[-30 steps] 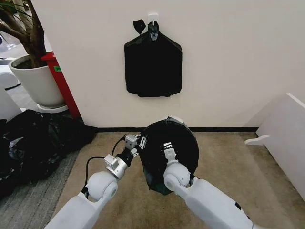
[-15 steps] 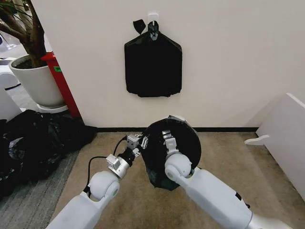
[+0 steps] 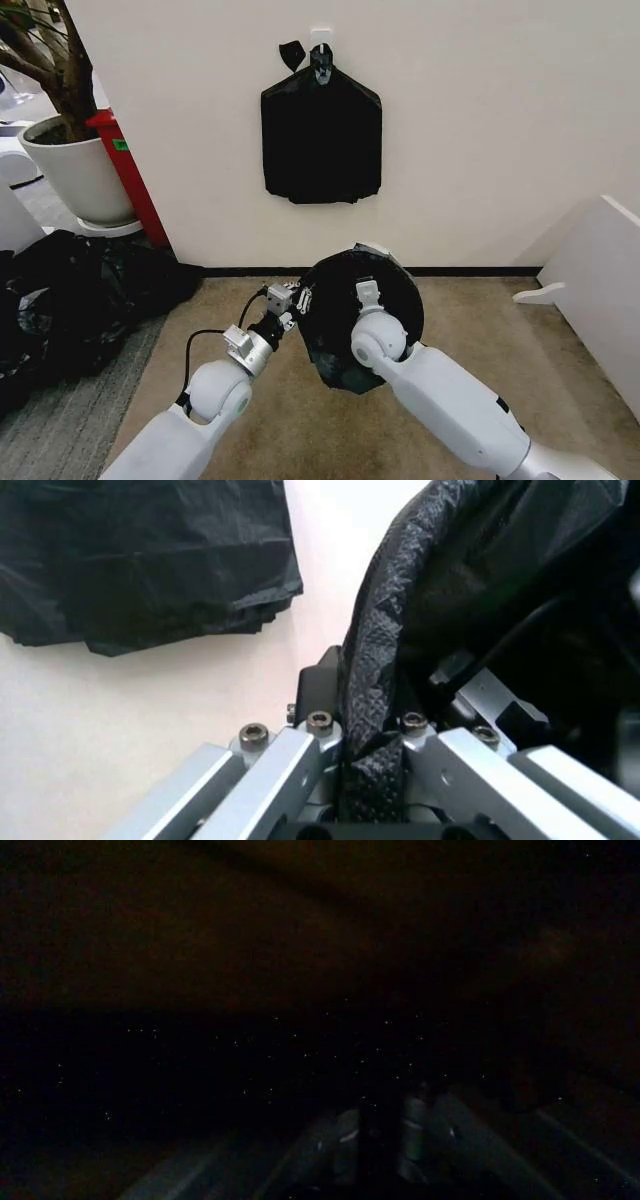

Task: Place the garbage bag over the trash bin.

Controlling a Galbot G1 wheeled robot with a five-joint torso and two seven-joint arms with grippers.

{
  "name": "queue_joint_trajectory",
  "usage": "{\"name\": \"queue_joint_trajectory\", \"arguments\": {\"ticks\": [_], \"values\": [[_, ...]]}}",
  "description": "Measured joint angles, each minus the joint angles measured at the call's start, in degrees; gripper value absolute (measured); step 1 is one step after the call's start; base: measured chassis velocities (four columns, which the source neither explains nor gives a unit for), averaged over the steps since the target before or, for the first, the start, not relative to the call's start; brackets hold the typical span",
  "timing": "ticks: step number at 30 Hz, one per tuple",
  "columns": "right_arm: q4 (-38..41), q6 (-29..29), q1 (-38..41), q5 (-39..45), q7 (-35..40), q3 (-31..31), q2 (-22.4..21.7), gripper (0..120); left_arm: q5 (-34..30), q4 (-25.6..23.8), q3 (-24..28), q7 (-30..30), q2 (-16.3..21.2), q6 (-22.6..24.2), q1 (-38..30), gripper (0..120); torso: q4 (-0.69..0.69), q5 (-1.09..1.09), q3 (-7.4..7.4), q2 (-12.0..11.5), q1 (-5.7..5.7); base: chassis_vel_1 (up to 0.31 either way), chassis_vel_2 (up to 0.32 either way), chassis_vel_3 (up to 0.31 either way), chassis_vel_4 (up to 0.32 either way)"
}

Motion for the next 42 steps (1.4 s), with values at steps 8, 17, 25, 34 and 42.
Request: {"name": "queue_joint_trajectory", "arguments": {"ticks": [8,17,25,34,42], "values": [[-2.08,0.53,4.04,2.01,-0.57,-1.10,1.14,0,0.27,0.02,-0.07,0.28,0.09,0.06,0.47,1,0.01,0.00,0.00,0.00,0.00,0.000,0.000,0.000,0.000],[-4.70,-3.60,5.38,5.29,3.08,0.60,1.63,0,0.37,-0.41,-0.29,0.71,0.11,0.02,1.04,1,0.00,0.00,0.00,0.00,0.00,0.000,0.000,0.000,0.000],[0.91,3.20,1.14,-0.19,-2.68,-1.00,-1.09,0,-1.56,0.24,-0.55,-1.25,0.07,1.57,0.30,1,0.00,0.01,0.00,0.00,0.00,0.000,0.000,0.000,0.000],[5.02,17.37,-3.22,-18.56,-13.47,-5.36,-3.58,21,-4.37,1.28,-0.67,-7.30,-0.27,8.18,-0.87,1,0.00,0.01,0.00,0.00,0.00,0.000,0.000,0.000,0.000],[9.31,28.68,-7.32,-24.66,-20.74,-4.83,-4.23,49,-9.49,3.23,-1.55,-11.51,-0.88,11.51,-3.21,1,0.01,0.00,0.00,0.00,0.00,0.000,0.000,0.000,0.000]]}}
